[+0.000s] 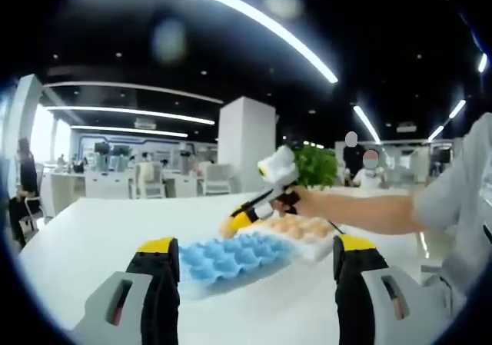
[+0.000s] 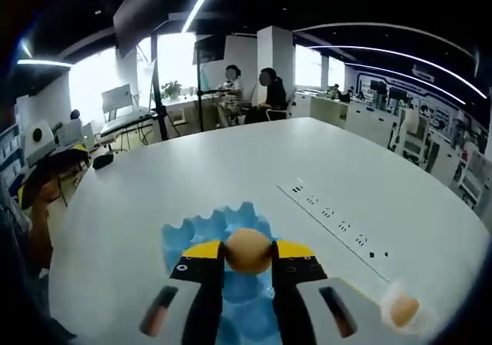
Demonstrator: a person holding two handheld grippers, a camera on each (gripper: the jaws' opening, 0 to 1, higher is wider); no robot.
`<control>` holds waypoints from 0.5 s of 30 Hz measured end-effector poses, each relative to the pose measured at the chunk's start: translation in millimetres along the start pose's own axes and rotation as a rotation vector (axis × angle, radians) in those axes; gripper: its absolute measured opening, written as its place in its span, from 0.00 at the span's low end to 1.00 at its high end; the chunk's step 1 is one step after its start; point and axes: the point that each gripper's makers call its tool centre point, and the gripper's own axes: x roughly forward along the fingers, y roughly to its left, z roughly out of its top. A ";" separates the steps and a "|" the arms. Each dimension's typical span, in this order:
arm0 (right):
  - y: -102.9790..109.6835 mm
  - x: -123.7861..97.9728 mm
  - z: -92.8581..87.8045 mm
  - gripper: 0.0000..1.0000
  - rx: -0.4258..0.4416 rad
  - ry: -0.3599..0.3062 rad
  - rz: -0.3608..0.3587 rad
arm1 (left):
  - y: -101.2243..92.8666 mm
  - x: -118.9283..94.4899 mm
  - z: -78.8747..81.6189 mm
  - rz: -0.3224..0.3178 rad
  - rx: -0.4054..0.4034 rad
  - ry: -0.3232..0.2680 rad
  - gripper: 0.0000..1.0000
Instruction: Pick up the eggs on the table and place them into the egg tray on the table
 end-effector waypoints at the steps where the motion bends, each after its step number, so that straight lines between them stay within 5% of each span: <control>1: -0.2 3.9 1.1 0.25 -0.001 0.003 0.003 | 0.5 -0.3 0.3 0.001 -0.001 -0.001 0.83; 15: 11.8 55.3 13.3 0.25 -0.003 0.013 0.043 | 6.0 -5.2 2.6 0.006 -0.011 -0.016 0.83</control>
